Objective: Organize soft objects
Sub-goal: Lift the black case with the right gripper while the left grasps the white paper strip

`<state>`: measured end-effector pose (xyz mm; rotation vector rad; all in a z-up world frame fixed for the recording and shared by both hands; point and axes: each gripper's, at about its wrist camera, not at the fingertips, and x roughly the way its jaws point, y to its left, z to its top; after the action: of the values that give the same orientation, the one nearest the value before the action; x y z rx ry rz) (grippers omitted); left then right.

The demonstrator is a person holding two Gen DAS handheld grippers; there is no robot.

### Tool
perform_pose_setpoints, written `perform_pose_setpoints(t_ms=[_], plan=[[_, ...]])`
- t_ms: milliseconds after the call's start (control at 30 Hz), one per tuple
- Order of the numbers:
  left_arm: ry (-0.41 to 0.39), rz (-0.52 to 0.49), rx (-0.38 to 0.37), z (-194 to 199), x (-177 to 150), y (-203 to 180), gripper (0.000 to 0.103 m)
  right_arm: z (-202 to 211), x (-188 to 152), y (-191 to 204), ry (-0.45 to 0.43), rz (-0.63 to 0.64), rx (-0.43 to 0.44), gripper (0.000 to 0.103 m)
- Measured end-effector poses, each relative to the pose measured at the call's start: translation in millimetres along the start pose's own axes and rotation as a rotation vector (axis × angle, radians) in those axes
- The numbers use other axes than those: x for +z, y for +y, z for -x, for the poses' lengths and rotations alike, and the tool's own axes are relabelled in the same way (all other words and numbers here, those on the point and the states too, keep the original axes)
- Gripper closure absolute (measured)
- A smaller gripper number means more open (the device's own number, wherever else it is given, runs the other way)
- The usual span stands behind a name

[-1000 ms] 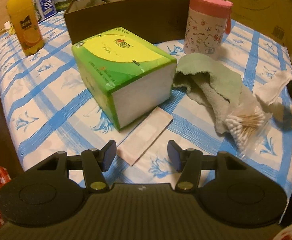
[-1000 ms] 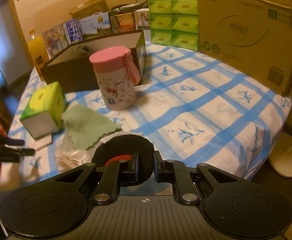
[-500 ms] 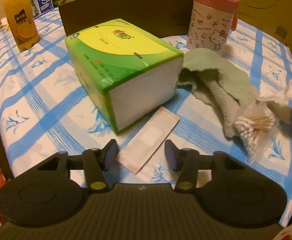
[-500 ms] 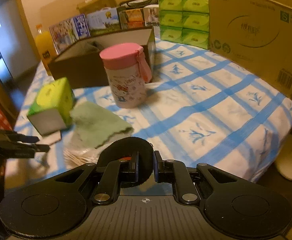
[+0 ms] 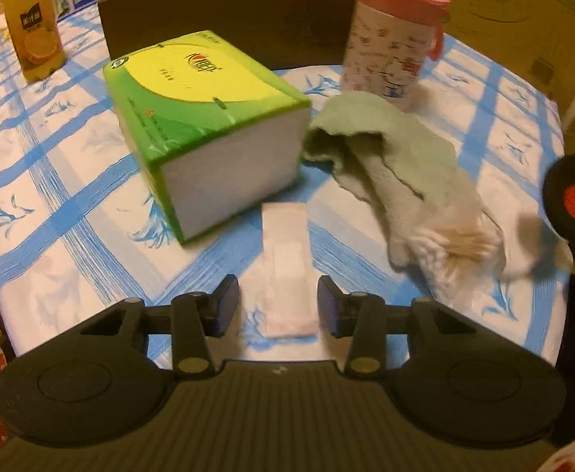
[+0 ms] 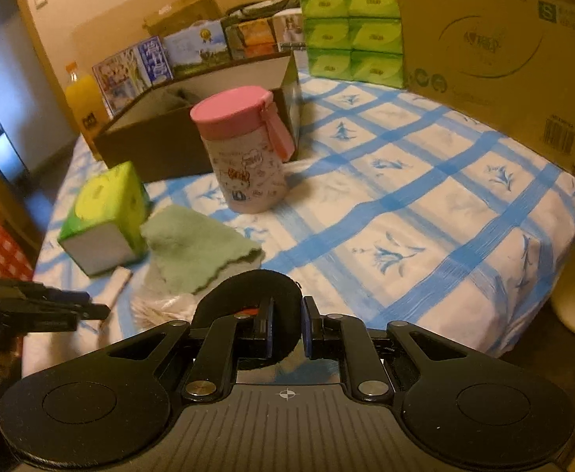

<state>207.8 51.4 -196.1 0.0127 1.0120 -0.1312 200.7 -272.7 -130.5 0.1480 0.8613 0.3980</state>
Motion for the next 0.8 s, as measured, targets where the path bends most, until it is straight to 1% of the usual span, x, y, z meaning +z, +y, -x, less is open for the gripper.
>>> perform_pose_setpoints(t_ms=[67,233,300,567,800], plan=[[0.012,0.009,-0.008,-5,4,0,0.064,5,2,-9,-0.026,-0.071,0.022,0.089],[0.004,-0.038,0.035,-12,4,-11,0.066,8,8,-16,-0.037,-0.085,-0.044,0.089],[-0.003,-0.04,0.032,-11,4,-12,0.078,9,8,-19,-0.04,-0.099,-0.043,0.089],[0.002,-0.031,0.013,-6,4,-13,0.08,7,5,-12,-0.032,-0.081,-0.026,0.089],[-0.025,-0.001,-0.007,18,0,-11,0.08,8,8,-8,-0.038,-0.071,-0.015,0.089]])
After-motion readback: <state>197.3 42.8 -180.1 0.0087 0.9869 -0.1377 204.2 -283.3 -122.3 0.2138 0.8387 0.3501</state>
